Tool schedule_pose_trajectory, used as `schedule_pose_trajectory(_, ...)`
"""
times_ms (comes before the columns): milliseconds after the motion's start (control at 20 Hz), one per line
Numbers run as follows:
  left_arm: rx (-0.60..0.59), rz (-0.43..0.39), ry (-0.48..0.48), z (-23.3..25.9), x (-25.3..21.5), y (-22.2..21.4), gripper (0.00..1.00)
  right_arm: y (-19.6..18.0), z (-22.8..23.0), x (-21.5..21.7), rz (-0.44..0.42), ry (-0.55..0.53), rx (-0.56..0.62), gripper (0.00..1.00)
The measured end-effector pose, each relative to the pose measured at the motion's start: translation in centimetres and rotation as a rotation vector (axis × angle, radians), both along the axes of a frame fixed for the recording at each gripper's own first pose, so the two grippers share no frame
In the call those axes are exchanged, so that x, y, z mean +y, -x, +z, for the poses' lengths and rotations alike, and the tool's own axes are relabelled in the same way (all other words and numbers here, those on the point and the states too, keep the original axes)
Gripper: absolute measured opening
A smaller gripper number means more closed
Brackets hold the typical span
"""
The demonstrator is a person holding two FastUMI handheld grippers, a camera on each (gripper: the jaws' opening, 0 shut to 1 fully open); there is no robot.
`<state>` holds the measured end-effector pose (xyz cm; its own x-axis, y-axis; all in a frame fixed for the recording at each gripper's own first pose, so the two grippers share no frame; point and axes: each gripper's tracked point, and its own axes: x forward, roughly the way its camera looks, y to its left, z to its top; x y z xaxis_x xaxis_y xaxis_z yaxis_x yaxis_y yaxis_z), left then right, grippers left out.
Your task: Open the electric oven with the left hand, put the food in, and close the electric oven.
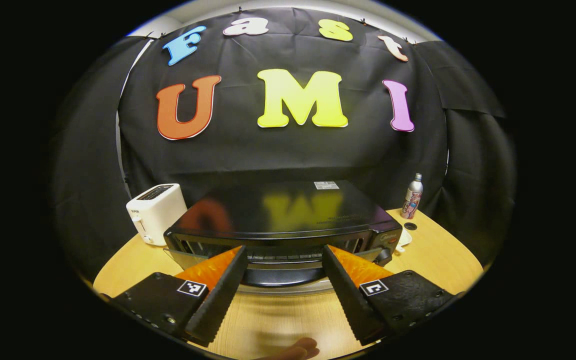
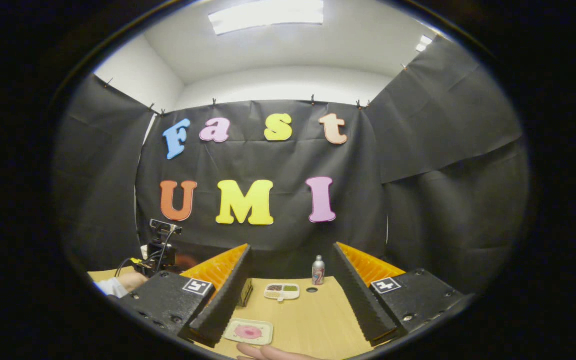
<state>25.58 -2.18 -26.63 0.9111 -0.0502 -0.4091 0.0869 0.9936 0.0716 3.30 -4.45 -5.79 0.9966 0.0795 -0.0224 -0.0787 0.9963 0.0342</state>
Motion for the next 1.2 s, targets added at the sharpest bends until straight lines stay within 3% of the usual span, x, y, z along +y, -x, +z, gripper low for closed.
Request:
schedule_pose_trajectory(700,0.018,0.003,0.008,-3.4,0.6,7.7,0.95,0.7,-0.3,0.5,-0.032,0.011,0.007,0.96)
schedule_pose_trajectory(1200,0.107,0.025,0.04,-11.7,1.2,13.6,0.95,0.6,-2.1,1.2,-0.026,0.022,0.035,0.96)
